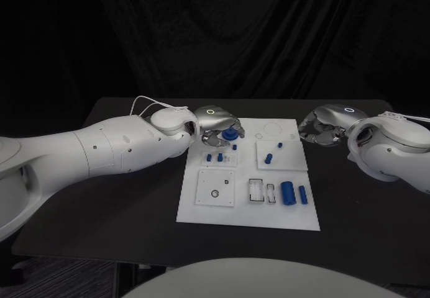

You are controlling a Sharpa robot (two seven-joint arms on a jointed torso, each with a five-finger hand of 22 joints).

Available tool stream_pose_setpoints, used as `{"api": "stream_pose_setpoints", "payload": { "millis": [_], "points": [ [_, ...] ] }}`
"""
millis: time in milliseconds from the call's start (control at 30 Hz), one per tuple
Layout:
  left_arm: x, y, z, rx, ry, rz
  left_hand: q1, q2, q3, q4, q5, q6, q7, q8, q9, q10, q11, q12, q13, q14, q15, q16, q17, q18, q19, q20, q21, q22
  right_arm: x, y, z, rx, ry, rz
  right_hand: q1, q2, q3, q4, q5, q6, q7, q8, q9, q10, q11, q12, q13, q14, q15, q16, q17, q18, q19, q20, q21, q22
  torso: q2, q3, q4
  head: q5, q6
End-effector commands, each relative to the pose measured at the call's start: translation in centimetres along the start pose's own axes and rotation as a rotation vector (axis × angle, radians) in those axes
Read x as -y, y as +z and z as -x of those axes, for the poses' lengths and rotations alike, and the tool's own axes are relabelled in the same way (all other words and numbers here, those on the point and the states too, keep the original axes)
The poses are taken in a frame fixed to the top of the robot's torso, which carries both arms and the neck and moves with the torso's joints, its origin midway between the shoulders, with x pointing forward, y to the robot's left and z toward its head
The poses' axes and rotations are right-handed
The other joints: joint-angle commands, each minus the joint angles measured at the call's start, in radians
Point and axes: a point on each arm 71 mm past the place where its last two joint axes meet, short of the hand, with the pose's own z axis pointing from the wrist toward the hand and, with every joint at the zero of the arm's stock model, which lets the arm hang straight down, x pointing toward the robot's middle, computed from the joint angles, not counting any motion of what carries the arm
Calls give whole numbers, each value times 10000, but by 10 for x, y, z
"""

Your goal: Assemble the parts on the task board

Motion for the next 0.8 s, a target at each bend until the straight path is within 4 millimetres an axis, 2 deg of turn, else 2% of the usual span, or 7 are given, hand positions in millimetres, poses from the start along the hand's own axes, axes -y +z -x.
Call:
{"api": "stream_pose_setpoints", "payload": {
  "millis": [33,267,800],
  "points": [
    [2,4,-3,-315,119,-230,-9,60,-117,-4,-98,196,52,77,-90,167,34,227,-22,-87,1,66,-67,108,36,-19,56,1475,0,0,0,111,56,-70,-117,-16,50,-10,25,56,-5,-7,-16,1060,88,27,2631,810,80,-12,1924,156,-18,35,-54,1782,52,16,-69,45,-1],
    [5,9,-8,-551,53,-246,-79,94,-203,13,-244,502,97,163,-191,455,17,625,7,-39,0,222,-124,94,104,-11,134,1499,-1,1,0,89,48,-47,-117,-16,50,-10,25,56,-5,-7,-16,1060,88,27,2631,810,80,-12,1924,156,-18,35,-54,1782,99,15,-107,75,-1],
    [5,15,-17,-935,-54,-143,-172,136,-267,72,-310,725,161,224,-241,844,29,960,-24,-134,45,239,-355,106,74,20,42,1477,-2,1,0,67,50,-23,-117,-16,50,-10,25,56,-5,-7,-16,1060,88,27,2631,810,80,-12,1924,156,-18,35,-54,1782,97,17,-100,17,-1]
  ]
}}
